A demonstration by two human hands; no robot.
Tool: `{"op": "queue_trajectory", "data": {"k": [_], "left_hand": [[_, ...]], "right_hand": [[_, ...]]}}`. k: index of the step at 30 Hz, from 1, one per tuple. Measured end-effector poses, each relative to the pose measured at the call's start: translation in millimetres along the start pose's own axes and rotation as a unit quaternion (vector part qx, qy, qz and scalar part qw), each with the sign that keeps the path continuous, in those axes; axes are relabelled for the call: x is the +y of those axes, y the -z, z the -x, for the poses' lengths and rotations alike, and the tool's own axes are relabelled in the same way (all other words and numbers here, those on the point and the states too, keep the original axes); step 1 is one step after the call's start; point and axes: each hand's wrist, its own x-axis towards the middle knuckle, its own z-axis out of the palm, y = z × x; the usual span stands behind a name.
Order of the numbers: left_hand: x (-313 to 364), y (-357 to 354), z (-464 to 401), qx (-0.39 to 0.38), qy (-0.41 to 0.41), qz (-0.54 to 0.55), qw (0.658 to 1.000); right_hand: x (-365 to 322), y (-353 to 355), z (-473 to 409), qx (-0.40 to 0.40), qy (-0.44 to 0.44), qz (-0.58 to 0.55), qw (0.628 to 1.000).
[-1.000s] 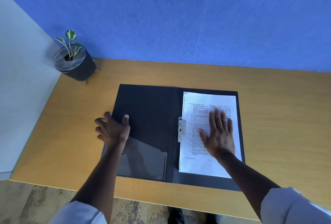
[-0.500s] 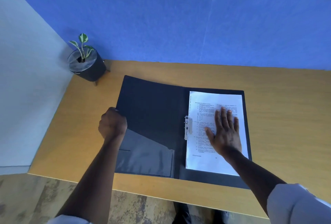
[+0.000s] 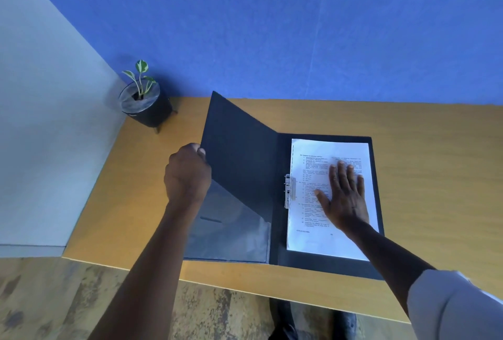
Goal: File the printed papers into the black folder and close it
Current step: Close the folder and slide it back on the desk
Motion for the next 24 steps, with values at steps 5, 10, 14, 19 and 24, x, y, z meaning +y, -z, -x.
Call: {"op": "queue_trajectory", "data": {"k": [5, 10, 14, 19, 24], "left_hand": [[33.3, 11.7, 24.1, -0.001, -0.069, 0.075, 0.995], [56.2, 9.0, 41.2, -0.045, -0.15, 0.182, 0.971], [71.9, 3.3, 52.1, -0.088, -0.201, 0.222, 0.95], [96.5, -6.0, 71.1, -0.142, -0.227, 0.223, 0.937], [121.2, -17.3, 99.5, -0.219, -0.262, 0.202, 0.918]], "right_hand": [[3.1, 4.9, 0.4, -0.005, 0.011, -0.022, 1.0], [15.7, 5.6, 9.4, -0.006, 0.0, -0.024, 1.0], [33.9, 8.1, 19.9, 0.001, -0.012, -0.024, 1.0], [63.1, 13.7, 32.1, 0.003, -0.041, -0.028, 0.999], [94.5, 19.7, 42.3, 0.0, -0.069, -0.033, 0.997]]}}
